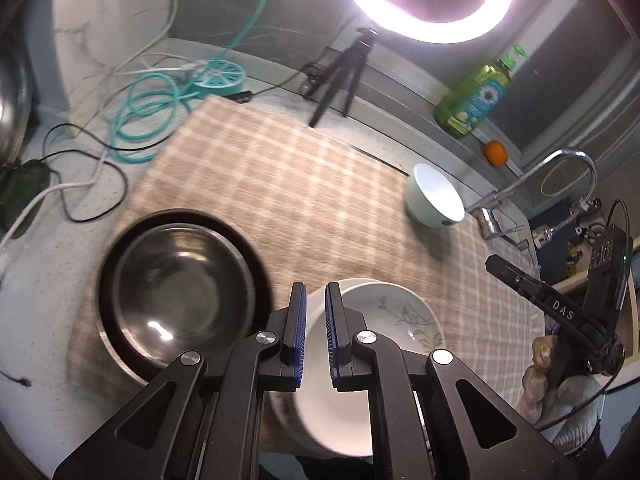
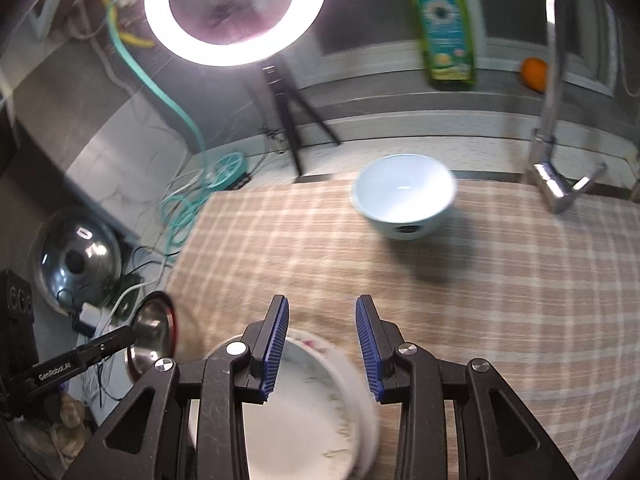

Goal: Organize plates and bowls
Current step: 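Move both grippers to the white ceramic bowl rim and close on it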

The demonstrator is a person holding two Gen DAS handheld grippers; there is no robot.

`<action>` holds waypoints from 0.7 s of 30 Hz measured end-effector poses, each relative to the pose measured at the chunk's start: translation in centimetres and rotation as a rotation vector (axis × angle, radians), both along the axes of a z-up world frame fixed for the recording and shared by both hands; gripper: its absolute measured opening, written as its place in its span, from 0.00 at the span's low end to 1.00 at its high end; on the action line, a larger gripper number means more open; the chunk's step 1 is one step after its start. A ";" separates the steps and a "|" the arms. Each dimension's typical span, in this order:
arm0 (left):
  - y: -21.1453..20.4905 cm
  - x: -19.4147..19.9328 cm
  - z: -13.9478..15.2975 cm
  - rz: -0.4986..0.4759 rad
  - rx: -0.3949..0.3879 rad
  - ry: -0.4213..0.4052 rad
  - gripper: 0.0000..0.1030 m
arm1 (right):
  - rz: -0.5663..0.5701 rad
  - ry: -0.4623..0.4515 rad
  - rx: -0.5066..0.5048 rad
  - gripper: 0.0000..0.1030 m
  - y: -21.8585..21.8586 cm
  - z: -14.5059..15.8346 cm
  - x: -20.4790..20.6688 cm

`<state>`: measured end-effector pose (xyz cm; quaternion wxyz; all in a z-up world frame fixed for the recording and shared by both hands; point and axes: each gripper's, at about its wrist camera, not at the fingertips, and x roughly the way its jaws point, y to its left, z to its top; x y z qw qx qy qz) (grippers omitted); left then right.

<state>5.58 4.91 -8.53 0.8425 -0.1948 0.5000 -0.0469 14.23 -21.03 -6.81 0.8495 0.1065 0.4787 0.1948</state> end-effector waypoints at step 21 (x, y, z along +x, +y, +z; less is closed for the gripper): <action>-12.7 9.4 -2.4 -0.065 -0.046 0.056 0.08 | 0.133 0.015 -0.085 0.31 -7.9 -1.5 10.2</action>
